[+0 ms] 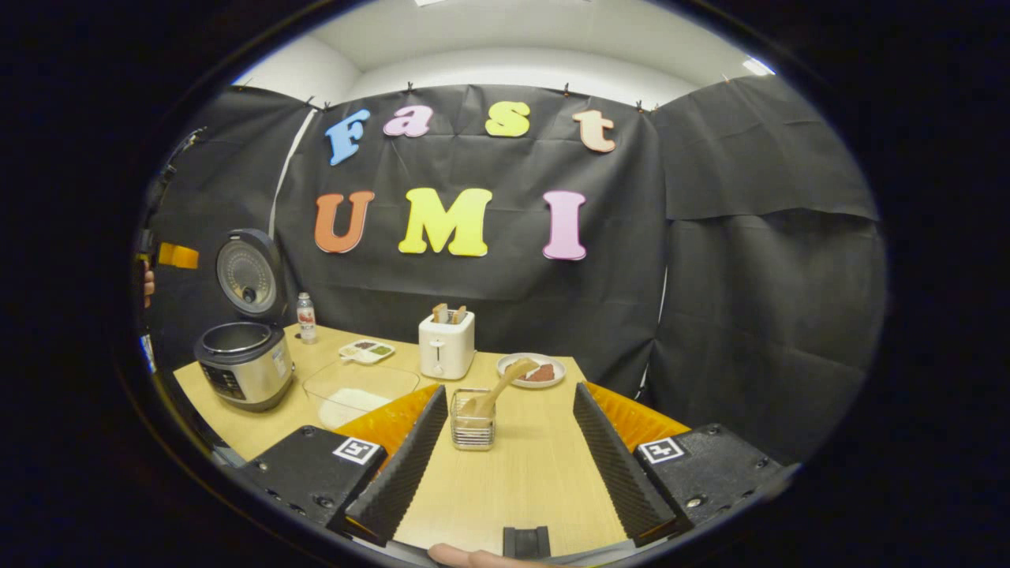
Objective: Close the left gripper, press the button to open the rice cooker; take a wooden spoon from the chopstick holder with the right hand, scoop a spoonful of rice and pour it into the rice cooker, then put the wooden spoon back into the chopstick holder.
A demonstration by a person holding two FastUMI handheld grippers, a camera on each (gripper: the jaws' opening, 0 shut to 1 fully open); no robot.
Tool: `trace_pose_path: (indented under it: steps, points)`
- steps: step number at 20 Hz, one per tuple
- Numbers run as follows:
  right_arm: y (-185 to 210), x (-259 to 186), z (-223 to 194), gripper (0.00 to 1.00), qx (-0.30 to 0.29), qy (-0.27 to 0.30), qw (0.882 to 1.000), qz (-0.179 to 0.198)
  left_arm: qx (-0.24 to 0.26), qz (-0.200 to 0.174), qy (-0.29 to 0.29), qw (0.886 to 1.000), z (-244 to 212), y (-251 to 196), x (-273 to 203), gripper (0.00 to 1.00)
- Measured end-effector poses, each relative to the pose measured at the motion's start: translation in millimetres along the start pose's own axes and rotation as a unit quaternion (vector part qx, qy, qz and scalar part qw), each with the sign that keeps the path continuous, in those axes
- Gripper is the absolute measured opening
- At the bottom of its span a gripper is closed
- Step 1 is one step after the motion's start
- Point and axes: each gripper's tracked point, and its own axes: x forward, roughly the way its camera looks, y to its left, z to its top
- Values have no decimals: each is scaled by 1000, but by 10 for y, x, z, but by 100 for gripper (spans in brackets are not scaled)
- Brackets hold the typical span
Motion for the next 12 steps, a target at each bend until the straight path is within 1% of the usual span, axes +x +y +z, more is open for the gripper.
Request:
trace_pose_path:
  steps: [3,5,6,7,9,10,12]
  points:
    - [27,298,-143,100,16,9,1000,-1,-7,-18,-28,999,-2,-148,-221,95]
    - [64,529,-186,100,30,3,1000,1,-8,-30,-44,999,-39,-236,-388,95]
    - [70,667,-241,100,38,4,999,3,-8,-34,-53,998,-50,-270,-468,100]
    - [95,800,-299,100,49,9,999,5,-9,-39,-59,997,-72,-309,-530,95]
    - [116,1057,-406,100,65,20,998,7,-10,-53,-67,996,-157,-426,-627,95]
    - [102,1193,-431,100,63,21,998,3,-6,-67,-64,996,-231,-508,-658,96]
    - [13,1461,-548,100,55,33,998,-16,17,-67,-61,996,-366,-543,-696,96]
